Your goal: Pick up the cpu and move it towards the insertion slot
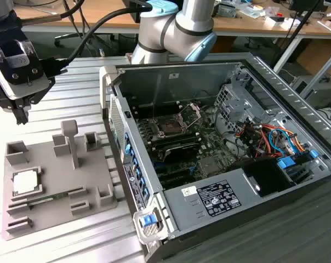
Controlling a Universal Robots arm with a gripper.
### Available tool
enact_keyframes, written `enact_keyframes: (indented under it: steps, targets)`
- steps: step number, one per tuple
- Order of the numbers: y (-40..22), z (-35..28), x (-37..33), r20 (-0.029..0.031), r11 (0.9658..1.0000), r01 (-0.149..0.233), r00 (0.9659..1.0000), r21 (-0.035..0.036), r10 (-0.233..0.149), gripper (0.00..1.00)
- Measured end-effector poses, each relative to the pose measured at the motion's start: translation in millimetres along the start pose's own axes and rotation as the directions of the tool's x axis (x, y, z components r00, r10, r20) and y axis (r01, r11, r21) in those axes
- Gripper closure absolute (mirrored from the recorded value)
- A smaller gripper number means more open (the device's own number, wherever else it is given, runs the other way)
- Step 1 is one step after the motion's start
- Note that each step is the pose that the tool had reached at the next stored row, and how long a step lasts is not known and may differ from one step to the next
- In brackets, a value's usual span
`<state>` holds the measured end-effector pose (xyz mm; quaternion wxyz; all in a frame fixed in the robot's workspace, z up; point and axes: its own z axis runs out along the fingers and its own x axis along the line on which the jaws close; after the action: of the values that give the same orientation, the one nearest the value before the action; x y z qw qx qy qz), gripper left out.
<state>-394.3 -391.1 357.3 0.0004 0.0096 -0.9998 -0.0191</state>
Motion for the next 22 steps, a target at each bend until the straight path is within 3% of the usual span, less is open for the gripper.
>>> enact_keyframes:
  steps: [22]
  targets:
    - [-4.1, 2.7, 5.2, -0.0002, 1.0000, 0.000, 1.0000, 0.0001, 0.000, 0.89]
